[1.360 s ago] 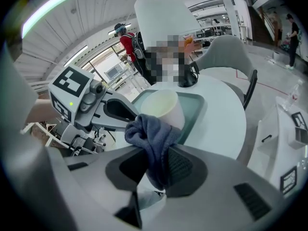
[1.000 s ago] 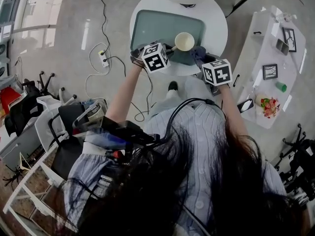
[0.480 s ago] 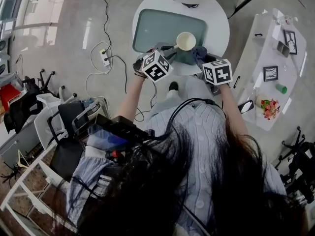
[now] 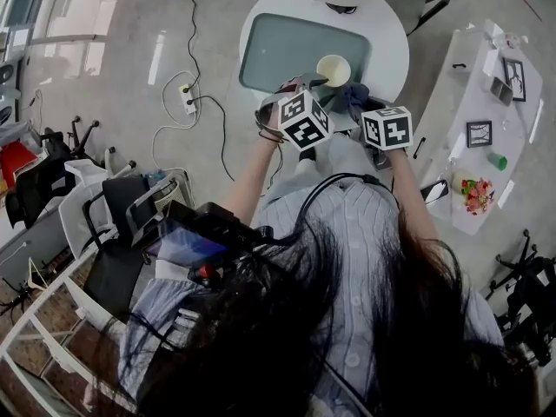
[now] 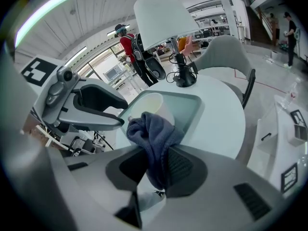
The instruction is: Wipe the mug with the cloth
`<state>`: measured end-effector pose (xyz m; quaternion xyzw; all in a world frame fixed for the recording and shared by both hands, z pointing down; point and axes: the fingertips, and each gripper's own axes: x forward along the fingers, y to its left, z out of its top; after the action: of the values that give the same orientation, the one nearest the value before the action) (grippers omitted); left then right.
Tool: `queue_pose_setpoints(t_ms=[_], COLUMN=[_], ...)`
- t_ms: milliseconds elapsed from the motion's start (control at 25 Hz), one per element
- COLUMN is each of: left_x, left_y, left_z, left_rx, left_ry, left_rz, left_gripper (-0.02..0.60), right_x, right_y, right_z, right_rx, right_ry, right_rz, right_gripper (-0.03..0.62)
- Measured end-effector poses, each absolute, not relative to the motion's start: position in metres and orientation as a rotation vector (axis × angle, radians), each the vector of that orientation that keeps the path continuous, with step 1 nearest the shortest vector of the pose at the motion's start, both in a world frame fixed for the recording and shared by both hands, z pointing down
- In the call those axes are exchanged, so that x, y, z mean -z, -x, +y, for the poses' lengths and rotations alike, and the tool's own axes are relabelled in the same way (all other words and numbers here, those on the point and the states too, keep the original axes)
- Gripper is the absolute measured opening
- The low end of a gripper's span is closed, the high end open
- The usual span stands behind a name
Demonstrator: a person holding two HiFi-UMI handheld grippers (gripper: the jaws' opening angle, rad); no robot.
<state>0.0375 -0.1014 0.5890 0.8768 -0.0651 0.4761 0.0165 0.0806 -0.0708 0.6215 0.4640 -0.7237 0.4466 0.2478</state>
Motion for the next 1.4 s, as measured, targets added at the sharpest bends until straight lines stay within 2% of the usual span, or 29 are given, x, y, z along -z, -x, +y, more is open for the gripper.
queue_pose_setpoints(t_ms=[280,720,800,840,1160,1400], left_x=[-0.606,-0.623,-0.63,-0.632,-0.631,-0.63], left_y=[-0.059,-0.058,-0.056,-0.055,-0.053,-0.045], left_z=[-0.101,-0.106,-0.107,-0.108,-0.105,-0.101], left_rx=[-1.554,-1.642,-1.71,-1.74,-1.78,-1.823], left_ry=[-2.673,-2.633,-2.643,-2.652,-2.681,-2.685], left_rz=[-0.208,-0.228,-0.224,-0.222,-0.056,0.126], left_gripper=[0.129,0.126,0.113,0.086,0.045,0.043], right_x=[-0.622,-0.622,-0.623,-0.623,-0.616,-0.612], right_y=[-0.083,-0.08,-0.08,-0.08,-0.08,-0.083], right_z=[-0.072,-0.076,-0.076,-0.077,-0.085,-0.093], right_rx=[-1.234,-1.236,-1.239,-1.239,-1.238,-1.217], right_ry=[-1.281,-1.249,-1.241,-1.239,-1.245,-1.239], right_rz=[-1.973,-1.986,-1.99,-1.991,-2.009,-2.021], right_gripper=[0.099,0.098,0.098,0.098,0.098,0.098])
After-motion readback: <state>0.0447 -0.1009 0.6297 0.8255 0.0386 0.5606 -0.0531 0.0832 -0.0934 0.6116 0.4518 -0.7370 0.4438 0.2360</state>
